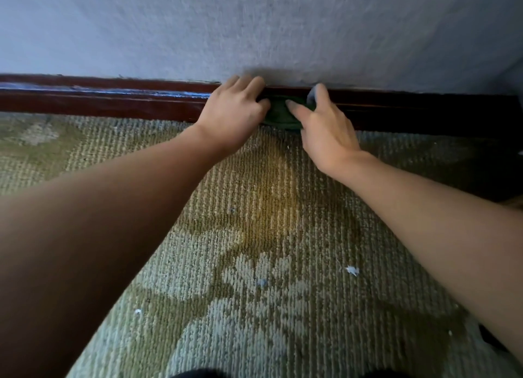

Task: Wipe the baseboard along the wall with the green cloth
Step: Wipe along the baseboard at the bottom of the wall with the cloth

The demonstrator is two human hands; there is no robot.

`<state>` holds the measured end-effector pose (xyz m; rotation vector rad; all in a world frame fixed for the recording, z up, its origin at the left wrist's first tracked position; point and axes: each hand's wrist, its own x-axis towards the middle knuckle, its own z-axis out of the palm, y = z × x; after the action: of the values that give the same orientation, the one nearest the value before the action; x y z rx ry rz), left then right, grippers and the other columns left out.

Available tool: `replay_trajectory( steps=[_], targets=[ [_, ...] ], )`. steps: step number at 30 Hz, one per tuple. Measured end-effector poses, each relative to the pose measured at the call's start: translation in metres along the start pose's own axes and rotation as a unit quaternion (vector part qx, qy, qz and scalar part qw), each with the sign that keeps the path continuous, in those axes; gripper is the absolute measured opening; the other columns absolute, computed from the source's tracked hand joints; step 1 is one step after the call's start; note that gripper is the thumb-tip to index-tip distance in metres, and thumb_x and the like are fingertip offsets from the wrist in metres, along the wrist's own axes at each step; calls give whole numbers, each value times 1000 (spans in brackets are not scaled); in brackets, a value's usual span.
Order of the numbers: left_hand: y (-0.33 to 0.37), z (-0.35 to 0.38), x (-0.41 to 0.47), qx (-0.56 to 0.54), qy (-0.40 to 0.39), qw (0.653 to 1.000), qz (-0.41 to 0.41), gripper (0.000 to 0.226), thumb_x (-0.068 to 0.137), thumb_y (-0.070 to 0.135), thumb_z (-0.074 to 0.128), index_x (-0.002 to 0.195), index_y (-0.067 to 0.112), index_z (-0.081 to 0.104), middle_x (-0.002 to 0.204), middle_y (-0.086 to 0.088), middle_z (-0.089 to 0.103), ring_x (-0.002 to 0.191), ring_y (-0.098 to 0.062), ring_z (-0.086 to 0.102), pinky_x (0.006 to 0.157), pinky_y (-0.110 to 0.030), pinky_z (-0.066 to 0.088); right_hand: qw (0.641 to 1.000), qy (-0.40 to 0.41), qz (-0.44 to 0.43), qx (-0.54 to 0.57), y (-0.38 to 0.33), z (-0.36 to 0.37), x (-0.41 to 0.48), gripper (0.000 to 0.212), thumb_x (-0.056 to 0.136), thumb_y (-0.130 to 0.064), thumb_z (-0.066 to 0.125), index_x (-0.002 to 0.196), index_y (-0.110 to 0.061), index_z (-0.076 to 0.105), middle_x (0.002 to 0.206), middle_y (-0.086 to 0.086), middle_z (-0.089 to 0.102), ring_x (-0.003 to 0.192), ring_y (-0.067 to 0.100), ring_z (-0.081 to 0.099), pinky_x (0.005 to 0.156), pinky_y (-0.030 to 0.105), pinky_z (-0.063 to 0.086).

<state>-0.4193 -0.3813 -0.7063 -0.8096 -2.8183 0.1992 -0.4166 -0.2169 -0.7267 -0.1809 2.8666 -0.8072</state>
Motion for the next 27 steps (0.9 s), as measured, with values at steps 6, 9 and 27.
replay_trajectory(
  steps=[6,9,27],
  targets=[
    [8,-4,-11,-4,28,1000,3,23,75,-2,46,79,-7,68,76,-24,60,70,-36,61,60,-36,48,999,-4,6,44,-3,-5,-4,24,95,-41,36,104,-19,37,87,-3,42,75,23,44,63,33,27],
    [19,-5,-8,22,43,998,50,30,75,4,40,77,-3,69,72,-18,61,65,-30,61,57,-30,48,999,5,15,37,8,-12,-12,24,95,-44,37,102,-21,33,91,-1,43,76,22,44,64,32,27],
    [29,8,24,102,66,987,104,20,76,13,52,78,16,72,74,-3,63,68,-21,62,65,-24,47,997,6,14,-69,35,-27,-8,40,96,-38,31,129,-18,39,102,-5,30,83,15,33,66,29,23]
  ],
)
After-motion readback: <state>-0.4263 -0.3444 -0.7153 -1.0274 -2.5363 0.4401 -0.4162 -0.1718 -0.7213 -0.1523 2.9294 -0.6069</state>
